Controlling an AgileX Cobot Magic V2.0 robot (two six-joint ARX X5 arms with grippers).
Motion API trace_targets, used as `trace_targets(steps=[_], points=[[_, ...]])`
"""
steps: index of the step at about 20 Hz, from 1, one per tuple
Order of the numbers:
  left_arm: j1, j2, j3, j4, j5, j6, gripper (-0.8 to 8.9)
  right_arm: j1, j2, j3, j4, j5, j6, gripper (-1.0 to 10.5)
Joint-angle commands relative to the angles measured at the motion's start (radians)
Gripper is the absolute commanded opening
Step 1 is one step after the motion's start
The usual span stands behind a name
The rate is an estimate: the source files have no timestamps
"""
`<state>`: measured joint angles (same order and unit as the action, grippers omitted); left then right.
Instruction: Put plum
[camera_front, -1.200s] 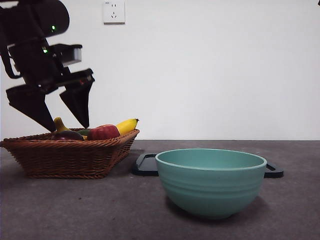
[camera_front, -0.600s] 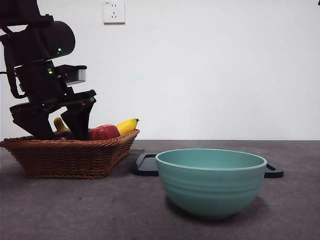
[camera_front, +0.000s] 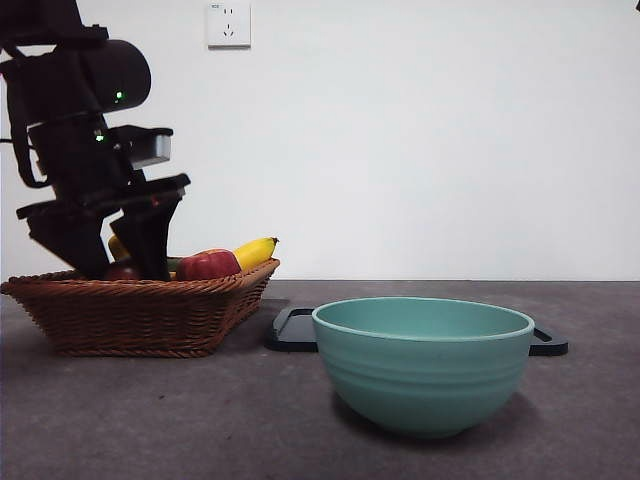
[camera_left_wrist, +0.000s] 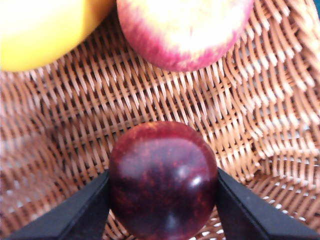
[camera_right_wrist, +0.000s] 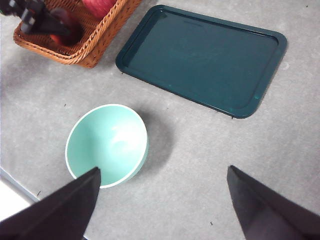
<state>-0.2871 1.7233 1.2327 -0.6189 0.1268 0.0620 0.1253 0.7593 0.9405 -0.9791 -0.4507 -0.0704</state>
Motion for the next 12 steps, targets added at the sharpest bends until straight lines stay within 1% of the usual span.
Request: trace_targets(steps=[1, 4, 6, 9, 12], points=[[-0.017, -0.053, 0.061, -0.019, 0.009, 0.005, 2.35, 0.004, 0.004, 0.019, 0.006, -0.002, 0.011, 4.1], [-0.055, -0.151, 0.099, -0.068, 0.06, 0.003, 2.35, 0.004, 0.004, 0.019, 0.006, -0.002, 0.011, 4.0], [-0.103, -0.226, 0.1, -0.089, 0.091, 0.001, 2.35, 0.004, 0.004, 0.019, 0.006, -0.002, 0.011, 4.1], [-0.214, -0.311, 0.1, -0.142, 0.134, 0.002, 2.35, 0.003, 0.004, 0.019, 0.006, -0.002, 0.011, 4.1], [-0.358, -0.332, 0.1, -0.153, 0.137, 0.002, 2.35, 0.003, 0.004, 0.019, 0.006, -0.001, 0.011, 4.1]])
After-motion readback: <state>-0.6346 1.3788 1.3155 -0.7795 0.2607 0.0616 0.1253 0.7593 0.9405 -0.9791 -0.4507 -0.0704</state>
